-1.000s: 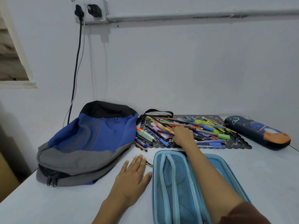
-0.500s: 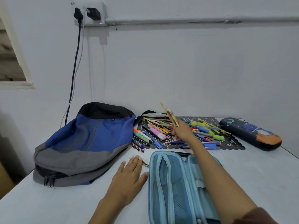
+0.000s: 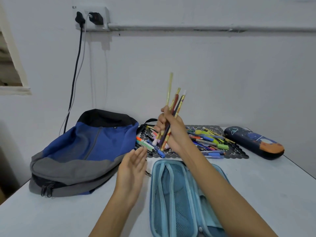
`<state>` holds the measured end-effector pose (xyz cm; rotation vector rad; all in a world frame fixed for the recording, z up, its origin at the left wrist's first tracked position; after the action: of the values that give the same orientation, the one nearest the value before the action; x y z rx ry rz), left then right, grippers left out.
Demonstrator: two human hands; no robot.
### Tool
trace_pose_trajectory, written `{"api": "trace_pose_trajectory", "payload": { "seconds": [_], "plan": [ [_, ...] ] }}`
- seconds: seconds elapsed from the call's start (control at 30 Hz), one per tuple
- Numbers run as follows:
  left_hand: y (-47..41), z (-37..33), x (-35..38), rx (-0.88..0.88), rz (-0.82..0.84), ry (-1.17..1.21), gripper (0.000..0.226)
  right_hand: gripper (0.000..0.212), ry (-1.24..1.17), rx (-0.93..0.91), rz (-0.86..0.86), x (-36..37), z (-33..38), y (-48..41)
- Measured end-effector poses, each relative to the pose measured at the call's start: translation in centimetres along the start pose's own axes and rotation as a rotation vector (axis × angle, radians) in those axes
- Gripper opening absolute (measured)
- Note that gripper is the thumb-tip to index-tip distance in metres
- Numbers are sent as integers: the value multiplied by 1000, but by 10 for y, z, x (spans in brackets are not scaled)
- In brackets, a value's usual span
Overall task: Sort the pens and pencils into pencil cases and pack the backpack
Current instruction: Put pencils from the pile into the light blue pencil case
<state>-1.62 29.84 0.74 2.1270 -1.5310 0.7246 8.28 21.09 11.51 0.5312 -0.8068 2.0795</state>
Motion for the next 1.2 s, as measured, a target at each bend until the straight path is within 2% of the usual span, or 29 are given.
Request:
{"api": "trace_pose_trajectory", "payload": {
  "seconds": [0.03,0.1,0.23,0.33,0.47,0.67,0.8,0.93,1.2],
  "plan": [
    [3,5,14,-74,24,238,35,24,9,11,21,12,-5,7],
    [8,16,38,-197,30,550,36,35,77,39,57,30,-18,21],
    [13,27,49,-244,-79,778,32,32,285,63,122,41,-31,46],
    [16,31,45,-270,-132,865,28,14,436,27,162,41,-23,56],
    [21,33,45,-282,-152,903,30,24,378,41,204,47,-17,63],
    [26,38,47,-314,-152,852,26,14,289,49,217,57,-13,63],
    [29,42,49,-348,-144,842,24,18,325,37,183,55,-7,60],
    [32,44,52,-360,-112,823,26,44,373,63,130,55,-1,57],
    [41,40,53,-439,-91,695,37,39,461,47,89,49,-14,64]
  ]
}}
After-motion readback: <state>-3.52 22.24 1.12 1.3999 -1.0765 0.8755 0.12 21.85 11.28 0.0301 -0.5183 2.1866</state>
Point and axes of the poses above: each hand's wrist, its own y-axis away from the middle knuckle, its own x-axis out of the palm, z = x × y, the point moved 8 cm from there along -y, towards the middle knuckle, and after that the axes turned 2 degrees about z, right-handed, at the moved point
